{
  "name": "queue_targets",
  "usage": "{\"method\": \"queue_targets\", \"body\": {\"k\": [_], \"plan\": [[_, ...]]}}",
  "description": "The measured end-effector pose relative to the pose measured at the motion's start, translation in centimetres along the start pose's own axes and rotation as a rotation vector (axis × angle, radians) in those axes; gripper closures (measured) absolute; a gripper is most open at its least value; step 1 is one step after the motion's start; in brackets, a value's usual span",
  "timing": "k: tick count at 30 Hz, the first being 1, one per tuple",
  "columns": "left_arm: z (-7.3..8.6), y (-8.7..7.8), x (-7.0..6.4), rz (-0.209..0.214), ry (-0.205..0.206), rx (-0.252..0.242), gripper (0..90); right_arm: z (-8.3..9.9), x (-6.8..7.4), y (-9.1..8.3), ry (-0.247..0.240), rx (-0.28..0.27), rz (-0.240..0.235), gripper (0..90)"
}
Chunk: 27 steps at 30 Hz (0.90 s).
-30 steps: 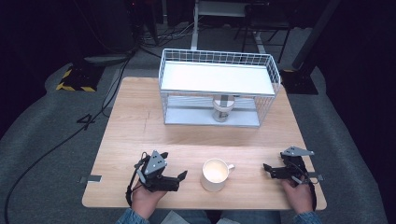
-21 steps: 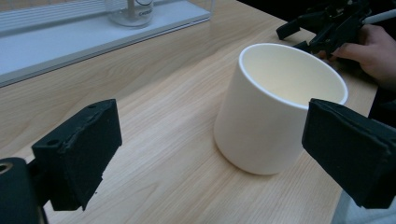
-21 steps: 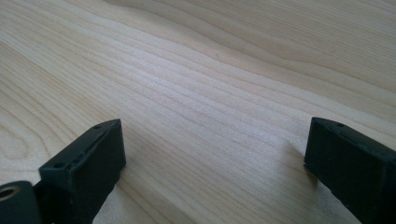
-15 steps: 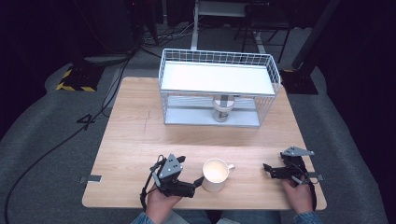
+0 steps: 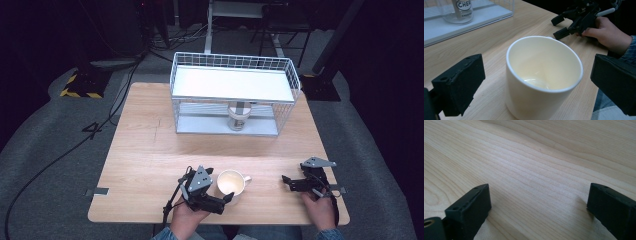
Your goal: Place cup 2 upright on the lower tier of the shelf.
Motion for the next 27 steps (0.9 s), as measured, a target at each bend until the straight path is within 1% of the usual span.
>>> {"method": "queue_targets", "body": {"k": [1, 2, 4, 5, 6, 8, 9, 10, 12, 13, 18, 19, 21, 23, 26, 27], "plan": [[0.0, 0.2, -0.3, 0.011, -0.008, -0.007, 0.0, 0.0, 0.0, 0.0, 0.0, 0.0, 0.0, 5.4], [0.0, 0.2, -0.3, 0.011, -0.008, -0.007, 0.0, 0.0, 0.0, 0.0, 0.0, 0.0, 0.0, 5.4], [0.0, 0.5, -0.7, 0.032, -0.014, -0.006, 0.0, 0.0, 0.0, 0.0, -0.002, 0.0, 0.0, 5.4], [0.0, 0.7, -1.0, 0.033, -0.014, -0.004, 0.0, 0.0, 0.0, 0.0, -0.002, 0.0, 0.0, 5.4], [0.1, 1.1, -1.2, 0.025, 0.006, -0.001, 0.0, 0.0, 0.0, 0.0, -0.001, 0.0, 0.0, 5.4], [0.2, 1.4, -1.3, 0.019, 0.013, -0.001, 0.0, 0.0, 0.0, 0.0, -0.001, 0.0, 0.0, 5.4], [0.4, 1.9, -1.3, 0.002, 0.036, 0.002, 0.0, 0.0, 0.0, 0.0, 0.0, 0.0, 0.0, 5.4], [0.4, 1.9, -1.3, 0.002, 0.036, 0.002, 0.0, 0.0, 0.0, 0.0, 0.0, 0.0, 0.0, 5.4], [0.5, 2.3, -1.2, -0.009, 0.055, 0.004, 0.0, 0.0, 0.0, 0.0, 0.0, 0.0, 0.0, 5.4], [0.8, 2.7, -1.1, -0.007, 0.052, 0.019, 0.0, 0.0, 0.0, 0.0, 0.0, 0.0, 0.0, 5.4], [1.2, 3.3, -1.3, -0.005, 0.058, 0.029, 0.0, 0.0, 0.0, 0.0, 0.0, 0.0, 0.0, 5.4], [1.4, 3.6, -1.3, -0.012, 0.053, 0.031, 0.0, 0.0, 0.0, 0.0, -0.001, 0.0, 0.0, 5.4], [1.4, 3.7, -1.2, -0.011, 0.049, 0.033, 0.0, 0.0, 0.0, 0.0, -0.001, 0.0, 0.0, 5.4], [1.6, 3.9, -1.2, -0.01, 0.032, 0.037, 0.0, 0.0, 0.0, 0.0, -0.001, 0.0, 0.0, 5.4], [1.9, 4.2, -1.2, -0.011, 0.021, 0.041, 0.0, 0.0, 0.0, 0.0, 0.0, 0.0, 0.0, 5.4], [1.9, 4.3, -1.1, -0.013, 0.023, 0.041, 0.0, 0.0, 0.0, 0.0, -0.001, 0.0, 0.0, 5.4]]}}
Point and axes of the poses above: each handheld gripper's, and its own axes: y roughly forward along the jaws, z roughly out of its underside, x roughly to its left, the point moved 8 cm from there along y, roughly forward along the jaws, and after that the axes turned 15 degrees about -z, right-handed, at the moved point
